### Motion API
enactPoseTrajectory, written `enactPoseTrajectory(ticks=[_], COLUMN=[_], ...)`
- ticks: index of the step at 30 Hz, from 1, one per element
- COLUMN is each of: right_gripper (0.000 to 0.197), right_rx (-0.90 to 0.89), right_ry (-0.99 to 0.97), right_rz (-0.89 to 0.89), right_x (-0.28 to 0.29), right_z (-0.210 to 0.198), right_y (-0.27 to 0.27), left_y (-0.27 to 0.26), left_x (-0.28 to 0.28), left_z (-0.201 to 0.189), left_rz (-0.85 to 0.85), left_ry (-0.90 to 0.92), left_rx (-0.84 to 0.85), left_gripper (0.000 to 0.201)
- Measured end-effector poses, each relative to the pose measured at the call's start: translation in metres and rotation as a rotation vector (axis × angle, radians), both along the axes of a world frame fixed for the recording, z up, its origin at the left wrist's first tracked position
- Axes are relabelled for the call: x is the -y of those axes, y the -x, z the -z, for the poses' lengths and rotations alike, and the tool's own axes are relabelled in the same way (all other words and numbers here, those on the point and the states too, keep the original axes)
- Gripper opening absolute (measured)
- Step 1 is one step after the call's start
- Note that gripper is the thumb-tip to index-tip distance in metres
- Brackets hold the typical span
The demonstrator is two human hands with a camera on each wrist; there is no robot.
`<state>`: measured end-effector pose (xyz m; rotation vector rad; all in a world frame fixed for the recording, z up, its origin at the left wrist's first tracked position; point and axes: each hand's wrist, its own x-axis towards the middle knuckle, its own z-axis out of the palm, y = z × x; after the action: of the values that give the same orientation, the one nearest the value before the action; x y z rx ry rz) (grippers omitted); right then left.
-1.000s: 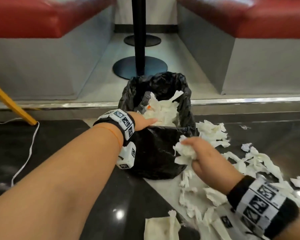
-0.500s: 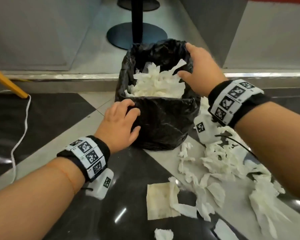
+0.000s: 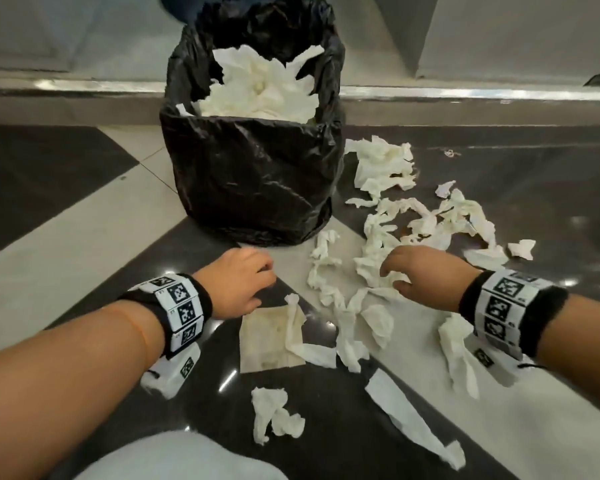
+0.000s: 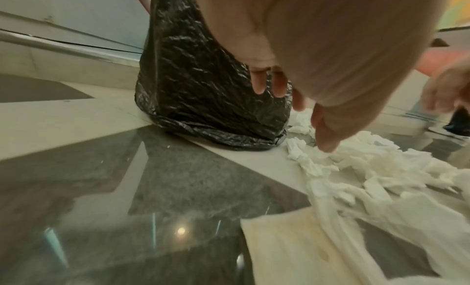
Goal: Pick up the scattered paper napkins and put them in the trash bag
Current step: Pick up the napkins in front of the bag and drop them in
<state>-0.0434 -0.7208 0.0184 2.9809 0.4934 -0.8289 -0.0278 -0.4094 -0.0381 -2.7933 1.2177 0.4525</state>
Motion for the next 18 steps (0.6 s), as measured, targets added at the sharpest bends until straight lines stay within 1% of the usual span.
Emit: enactPoseTrajectory(ticks=[4,8,10,11,13,15,18], right_gripper=[0.033,0.041,0.045,0.047,0.051,0.048,0.045], right_rx=[-0.133,-0.216,-0.229,-0.229,-0.223,-0.224,-0.237], right_ry=[-0.051,-0.056,-0.062,-0.064,-0.077,-0.087,-0.091], right_rz=[-0.133,-0.343,-0.425,-0.442,-0.439,-0.420,-0.393], right_x=[-0.003,-0.023,-0.029,-0.031,-0.032,-0.034,-0.035], right_z=[0.050,0.074,0.075,0.072,0.064,0.059,0.067], right_y=[0.002,0.000,0.001,0.002,0.006,0.014,0.017], left_y=[0.042,0.080,0.098,0.105,0.120,0.136,0.145], left_x=[0.007,-0.010,-0.015,-0.017,-0.021,-0.017,-0.007], left_z=[0.006,-0.013,-0.030,-0.039,-0.053,-0.063,-0.048], left_rz=[-0.125,-0.203,-0.308,-0.361,-0.400,-0.413,-0.377], left_ry=[-0.071,-0.185,-0.246,-0.274,-0.326,-0.279,-0.247], left_rx=[-0.093,-0.177,-0.189,-0.199,-0.209,-0.200,-0.173], left_gripper=[0.037,0.045,0.047,0.048,0.049,0.050,0.056])
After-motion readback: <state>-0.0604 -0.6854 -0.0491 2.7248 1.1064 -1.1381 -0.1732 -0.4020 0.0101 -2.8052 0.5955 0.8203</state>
